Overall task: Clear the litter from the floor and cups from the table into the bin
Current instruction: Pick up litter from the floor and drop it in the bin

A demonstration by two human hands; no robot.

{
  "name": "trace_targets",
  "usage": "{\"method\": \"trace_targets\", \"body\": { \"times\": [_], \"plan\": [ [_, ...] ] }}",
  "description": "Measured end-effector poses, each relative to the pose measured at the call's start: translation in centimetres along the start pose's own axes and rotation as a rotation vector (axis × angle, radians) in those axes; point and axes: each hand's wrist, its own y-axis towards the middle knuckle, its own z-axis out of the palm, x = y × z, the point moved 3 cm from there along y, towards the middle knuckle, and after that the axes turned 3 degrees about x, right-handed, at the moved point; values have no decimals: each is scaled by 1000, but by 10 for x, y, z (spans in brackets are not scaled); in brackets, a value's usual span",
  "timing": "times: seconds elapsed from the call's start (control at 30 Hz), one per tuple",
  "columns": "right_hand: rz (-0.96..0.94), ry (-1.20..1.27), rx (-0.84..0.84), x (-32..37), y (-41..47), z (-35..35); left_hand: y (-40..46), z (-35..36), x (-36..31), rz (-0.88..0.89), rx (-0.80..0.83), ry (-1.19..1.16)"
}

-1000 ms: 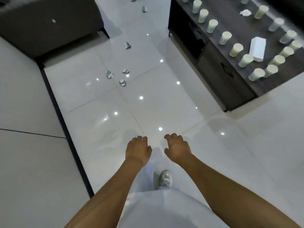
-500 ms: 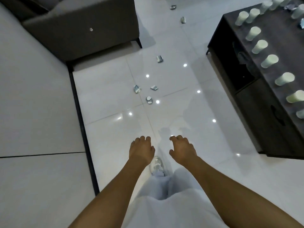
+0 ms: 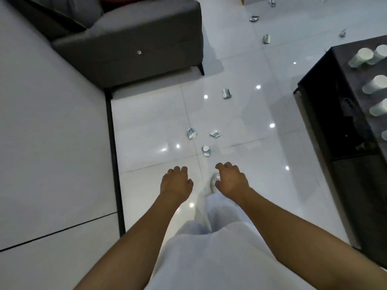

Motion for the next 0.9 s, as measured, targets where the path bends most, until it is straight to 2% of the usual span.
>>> {"method": "trace_targets", "body": {
  "times": [0.2, 0.37, 0.7, 0.9],
  "plan": [
    [8, 15, -21, 16, 77, -68, 72, -65, 6, 5, -14, -20],
    [100, 62, 38, 28, 128, -86, 128, -96, 28, 38, 46, 2],
    [318, 351, -13, 61, 209, -89, 238, -151, 85, 146, 148, 109],
    [419, 427, -9, 46, 263, -65, 301, -132, 91, 167, 220, 90]
  ]
}}
